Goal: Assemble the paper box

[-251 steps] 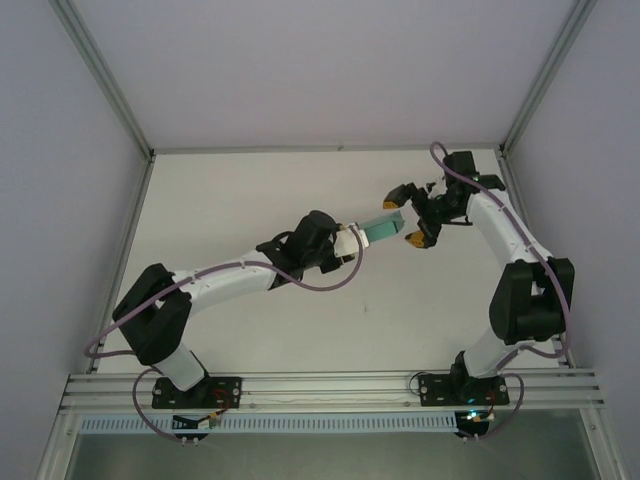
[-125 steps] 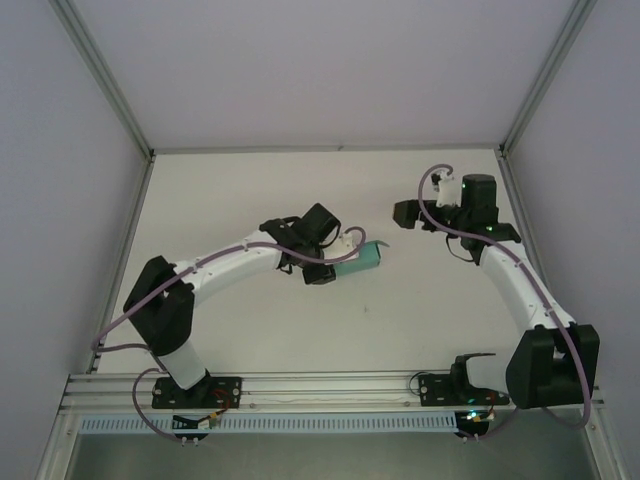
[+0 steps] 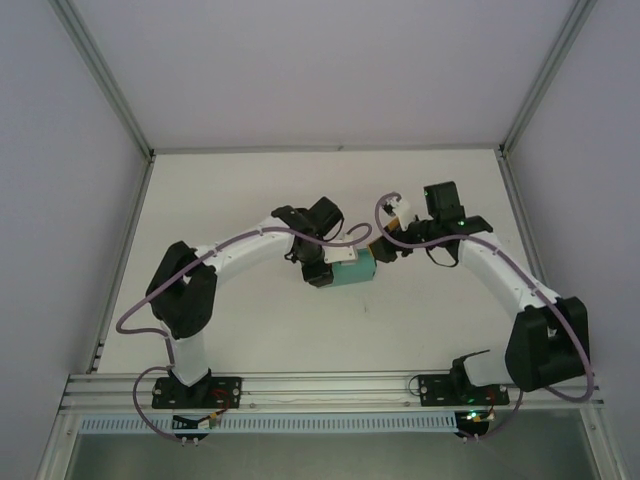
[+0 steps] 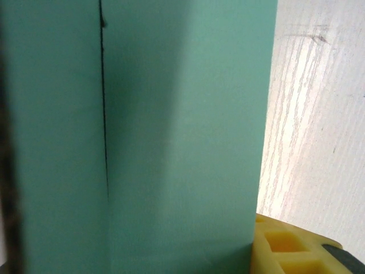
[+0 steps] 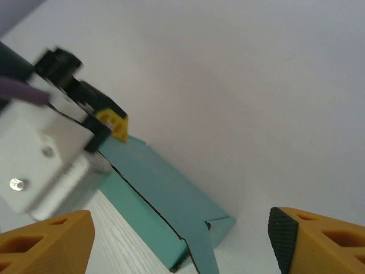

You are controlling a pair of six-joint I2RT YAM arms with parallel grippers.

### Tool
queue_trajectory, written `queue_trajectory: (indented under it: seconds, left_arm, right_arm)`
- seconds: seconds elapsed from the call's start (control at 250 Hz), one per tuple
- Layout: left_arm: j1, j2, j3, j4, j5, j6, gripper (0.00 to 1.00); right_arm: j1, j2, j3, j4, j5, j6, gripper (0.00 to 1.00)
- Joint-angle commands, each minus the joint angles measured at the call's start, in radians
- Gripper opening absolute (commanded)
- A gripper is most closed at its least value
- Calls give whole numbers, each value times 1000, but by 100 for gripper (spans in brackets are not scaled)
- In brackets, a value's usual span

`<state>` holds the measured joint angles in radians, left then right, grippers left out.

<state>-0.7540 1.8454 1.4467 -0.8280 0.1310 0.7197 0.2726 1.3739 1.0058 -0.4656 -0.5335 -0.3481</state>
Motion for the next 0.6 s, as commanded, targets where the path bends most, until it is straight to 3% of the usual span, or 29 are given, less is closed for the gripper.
queue_trajectory:
  seconds: [0.0,0.128,0.307,0.399,0.595]
  left_arm:
    - [9,31,23,-84,14,23,37]
    - [12,36,30,-88,0,19,37]
    - [16,37,36,-92,0,14,37]
    - [16,39,36,-84,-7,12,37]
    - [16,53,45,-80,-14,1,37]
  right_arm:
    - [10,30,10,-51,21,-68,71]
    - [26,49,26,-80,68,-75,50]
    - [49,75,39,-113,153,-52,33]
    - [64,89,46,-112,179,-17,18]
    - [129,64,42,-53,246,121,8]
